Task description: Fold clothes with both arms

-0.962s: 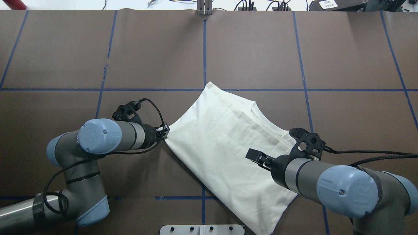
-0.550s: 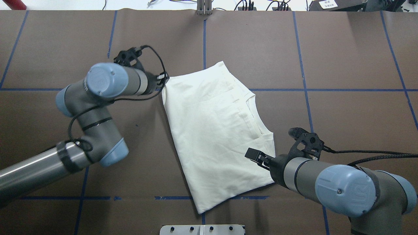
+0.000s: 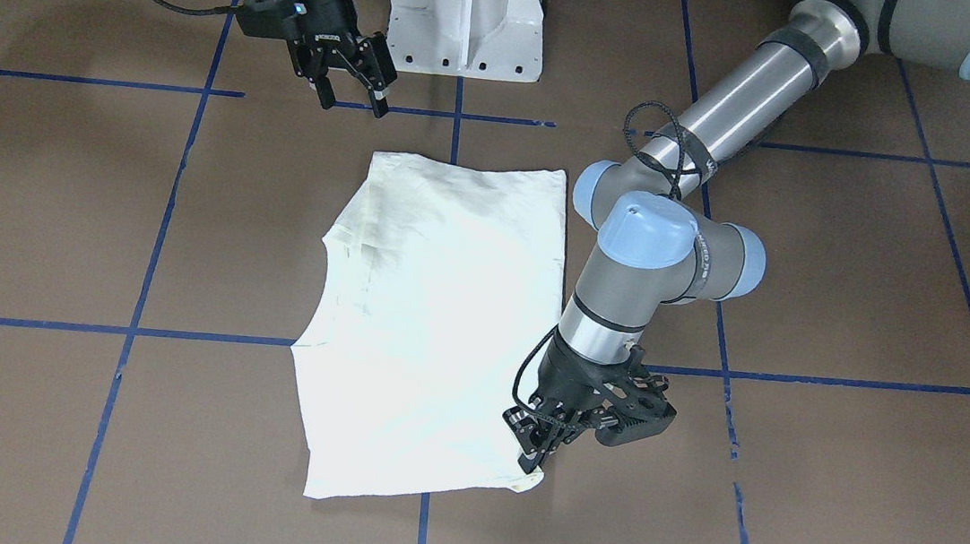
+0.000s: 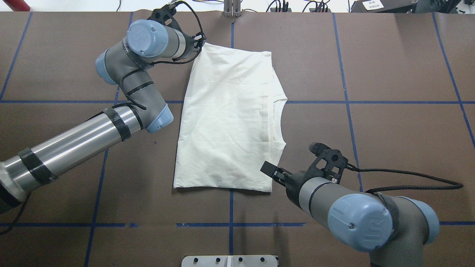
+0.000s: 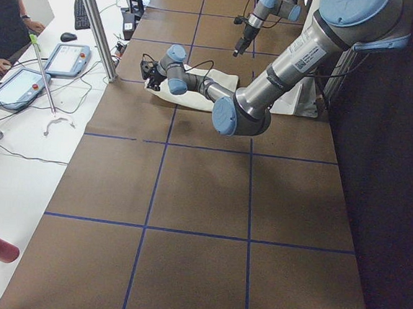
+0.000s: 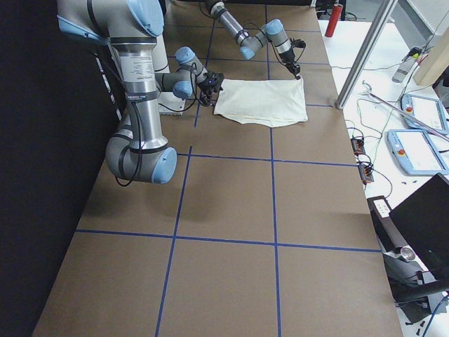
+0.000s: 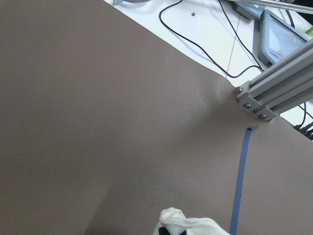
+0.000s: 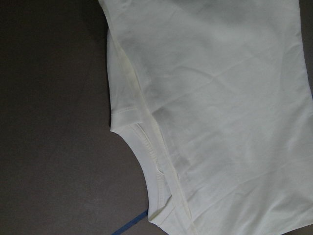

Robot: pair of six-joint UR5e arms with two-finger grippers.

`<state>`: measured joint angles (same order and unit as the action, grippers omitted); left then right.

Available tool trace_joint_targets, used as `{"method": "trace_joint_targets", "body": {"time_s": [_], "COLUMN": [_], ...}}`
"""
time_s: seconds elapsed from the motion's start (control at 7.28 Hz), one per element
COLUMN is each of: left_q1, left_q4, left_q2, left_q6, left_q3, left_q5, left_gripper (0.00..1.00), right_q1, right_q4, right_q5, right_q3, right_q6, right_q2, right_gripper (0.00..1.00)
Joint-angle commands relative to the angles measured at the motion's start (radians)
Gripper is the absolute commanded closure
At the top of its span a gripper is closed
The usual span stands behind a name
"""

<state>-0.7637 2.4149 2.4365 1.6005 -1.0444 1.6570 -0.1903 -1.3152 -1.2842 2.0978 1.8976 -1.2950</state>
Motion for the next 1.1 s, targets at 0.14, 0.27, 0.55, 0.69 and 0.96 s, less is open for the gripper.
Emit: {"method": "trace_joint_targets", "body": {"time_s": [0.14, 0.27, 0.55, 0.69, 0.96], "left_q1": [0.012, 0.021, 0.026, 0.029, 0.032], "left_q4": [-0.01, -0.01, -0.007, -0.005, -0.007], "left_q2": [-0.164, -0.177, -0.183, -0.185, -0.183], "left_q6": [0.013, 0.015, 0.013, 0.013, 0.015], "left_q3": [-0.251, -0.252, -0.25, -0.25, -0.253], "left_q5": [0.062, 0.063, 0.063, 0.061, 0.063], "left_gripper": [0.49, 0.49, 0.47, 0.46, 0.46], "right_q1": [0.023, -0.004, -0.012, -0.014, -0.006], "right_q4": [-0.013, -0.012, -0.007, -0.003, -0.006], "right_q5": [0.04, 0.039, 0.037, 0.034, 0.028], "right_q3": [-0.159, -0.197, -0.24, -0.26, -0.263], "right_q6": [0.141, 0.138, 0.132, 0.13, 0.133], "right_q2": [0.094, 0.092, 0.1, 0.12, 0.123], "right_gripper": [0.09, 0.15, 0.18, 0.2, 0.3]}}
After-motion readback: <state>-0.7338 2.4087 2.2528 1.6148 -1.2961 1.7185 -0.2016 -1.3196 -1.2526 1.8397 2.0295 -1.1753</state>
